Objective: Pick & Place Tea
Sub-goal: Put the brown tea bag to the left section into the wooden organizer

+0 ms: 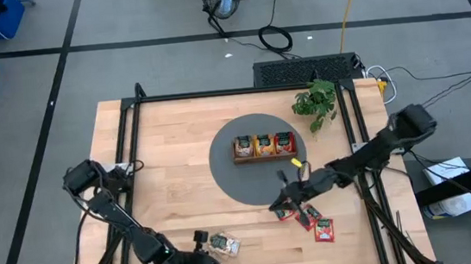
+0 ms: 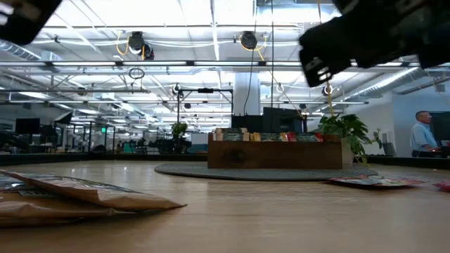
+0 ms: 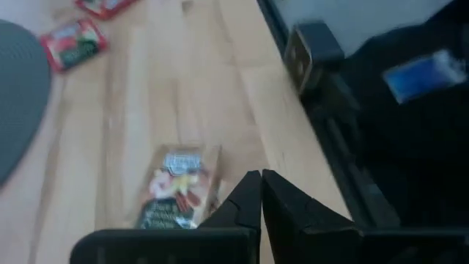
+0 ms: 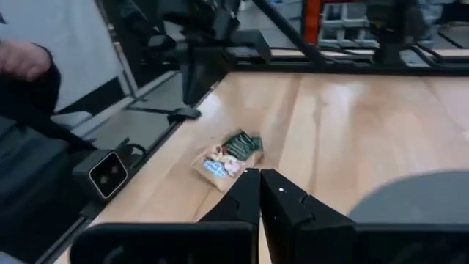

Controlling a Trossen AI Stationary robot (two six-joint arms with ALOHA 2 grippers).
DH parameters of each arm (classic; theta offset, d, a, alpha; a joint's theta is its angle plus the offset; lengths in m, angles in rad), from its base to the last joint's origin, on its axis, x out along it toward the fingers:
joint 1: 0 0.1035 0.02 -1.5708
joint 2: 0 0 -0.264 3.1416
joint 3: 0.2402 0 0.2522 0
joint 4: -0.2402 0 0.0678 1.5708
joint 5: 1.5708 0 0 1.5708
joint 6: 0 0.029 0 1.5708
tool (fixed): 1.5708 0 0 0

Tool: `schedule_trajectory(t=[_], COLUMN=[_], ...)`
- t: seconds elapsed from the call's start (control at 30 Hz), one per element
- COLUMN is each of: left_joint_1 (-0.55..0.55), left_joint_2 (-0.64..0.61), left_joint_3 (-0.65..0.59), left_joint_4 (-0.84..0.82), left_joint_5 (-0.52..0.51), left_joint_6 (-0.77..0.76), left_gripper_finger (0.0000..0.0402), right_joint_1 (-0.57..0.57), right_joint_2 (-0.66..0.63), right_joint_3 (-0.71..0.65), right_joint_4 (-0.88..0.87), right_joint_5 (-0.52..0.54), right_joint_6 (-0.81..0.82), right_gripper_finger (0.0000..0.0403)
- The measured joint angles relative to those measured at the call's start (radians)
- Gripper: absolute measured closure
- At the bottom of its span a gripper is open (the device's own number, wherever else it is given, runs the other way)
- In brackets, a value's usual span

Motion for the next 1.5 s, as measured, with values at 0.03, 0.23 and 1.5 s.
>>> schedule_trajectory(t=[0.03, 0.23, 1.5], left_joint_1=[0.002, 0.046, 0.222], left_joint_2=[0.006, 0.028, 0.08], left_joint_3=[0.0, -0.002, -0.088], left_joint_4=[-0.014, -0.078, -0.109], left_joint_5=[0.006, 0.045, -0.078], left_joint_6=[0.0, 0.003, -0.091], left_gripper_finger=[0.038, 0.038, 0.038], right_joint_1=[-0.014, -0.082, -0.118], right_joint_2=[0.03, 0.191, 0.308], right_joint_3=[0.012, 0.108, 0.169], right_joint_4=[0.022, 0.029, 0.019], right_joint_5=[-0.026, -0.056, -0.111], right_joint_6=[-0.008, -0.006, -0.019], right_gripper_finger=[0.0403, 0.0403, 0.0403])
